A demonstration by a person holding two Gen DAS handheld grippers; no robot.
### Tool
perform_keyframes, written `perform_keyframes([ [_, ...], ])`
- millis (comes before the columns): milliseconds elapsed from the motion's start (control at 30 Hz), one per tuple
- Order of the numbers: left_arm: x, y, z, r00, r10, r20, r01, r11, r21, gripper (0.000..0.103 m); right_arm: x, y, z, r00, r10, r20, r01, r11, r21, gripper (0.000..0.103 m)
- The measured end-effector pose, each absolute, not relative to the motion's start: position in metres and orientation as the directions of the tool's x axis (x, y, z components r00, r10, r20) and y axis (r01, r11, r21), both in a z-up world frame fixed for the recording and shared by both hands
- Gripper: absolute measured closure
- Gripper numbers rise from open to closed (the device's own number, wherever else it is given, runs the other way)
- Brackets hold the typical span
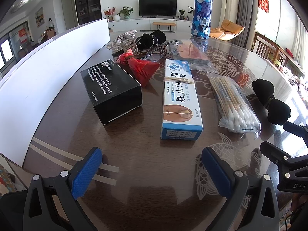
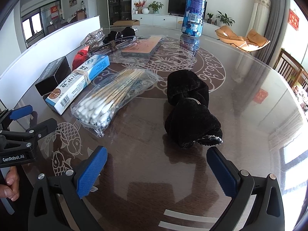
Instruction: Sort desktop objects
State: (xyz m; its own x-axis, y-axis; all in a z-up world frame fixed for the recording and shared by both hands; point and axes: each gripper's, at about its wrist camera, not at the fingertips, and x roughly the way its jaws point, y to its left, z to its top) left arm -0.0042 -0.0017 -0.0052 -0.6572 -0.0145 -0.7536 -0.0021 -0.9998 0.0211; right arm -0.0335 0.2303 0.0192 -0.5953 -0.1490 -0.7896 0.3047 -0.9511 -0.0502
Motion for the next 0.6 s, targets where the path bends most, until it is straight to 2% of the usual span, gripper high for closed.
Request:
perform_keyframes([
  [600, -0.004, 0.0007, -0.0061, -0.677, -0.028, -0.735, -0.005, -0.999, 0.042, 0.0, -0.0402, 0.2341, 0.0168, -0.564, -0.16, -0.81, 0.28, -0.96, -0.006, 0.0],
])
